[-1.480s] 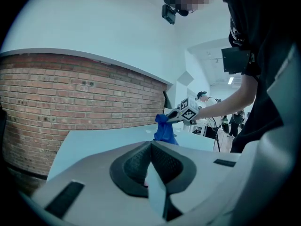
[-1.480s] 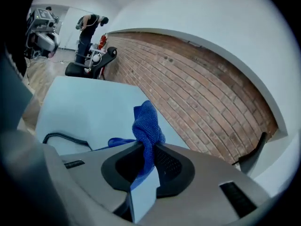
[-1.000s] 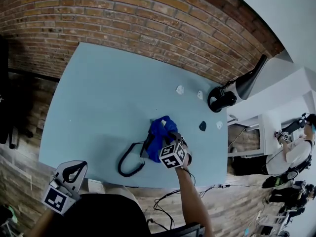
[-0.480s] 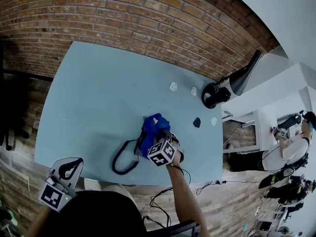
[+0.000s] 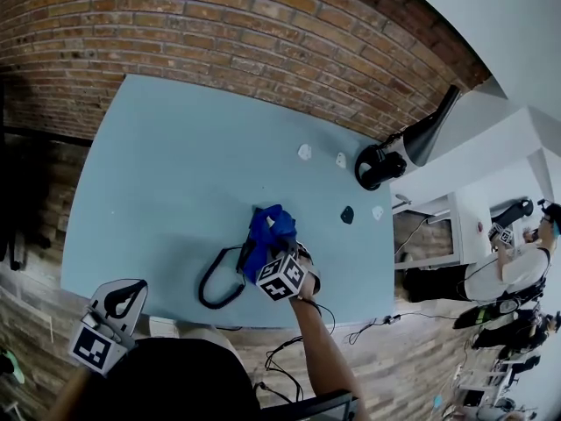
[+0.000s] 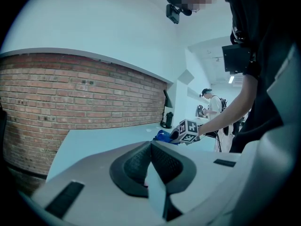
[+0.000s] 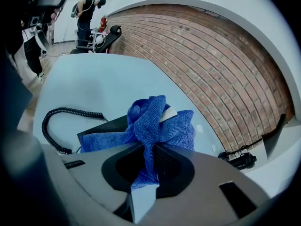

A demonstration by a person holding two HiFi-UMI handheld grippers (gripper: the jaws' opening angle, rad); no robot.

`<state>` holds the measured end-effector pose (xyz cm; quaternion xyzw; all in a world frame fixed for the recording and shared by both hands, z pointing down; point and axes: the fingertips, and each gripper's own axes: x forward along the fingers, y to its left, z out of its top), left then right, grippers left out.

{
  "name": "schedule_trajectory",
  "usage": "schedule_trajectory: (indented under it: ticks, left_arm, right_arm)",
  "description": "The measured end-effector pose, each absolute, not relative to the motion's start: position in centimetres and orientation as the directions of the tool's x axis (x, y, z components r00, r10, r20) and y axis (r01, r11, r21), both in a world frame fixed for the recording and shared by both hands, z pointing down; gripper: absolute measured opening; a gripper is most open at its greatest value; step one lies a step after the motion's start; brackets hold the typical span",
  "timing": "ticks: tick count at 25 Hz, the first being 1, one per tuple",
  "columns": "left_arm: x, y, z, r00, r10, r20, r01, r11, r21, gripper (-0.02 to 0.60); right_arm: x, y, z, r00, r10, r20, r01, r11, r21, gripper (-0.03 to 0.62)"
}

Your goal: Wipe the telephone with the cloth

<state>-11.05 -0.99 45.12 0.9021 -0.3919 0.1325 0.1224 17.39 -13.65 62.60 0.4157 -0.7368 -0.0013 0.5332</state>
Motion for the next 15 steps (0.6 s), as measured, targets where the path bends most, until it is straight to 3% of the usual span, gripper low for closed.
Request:
schedule_trajectory:
  ticks: [15]
  left_arm:
    - [-9.9, -1.0, 45.9, 0.682, -0.645, 0.346, -0.715, -0.686, 0.132, 0.015]
  right_arm:
    - [16.0, -9.2, 64.7, -0.107, -0.559, 0.822, -0.612, 0.688, 0.389, 0.071]
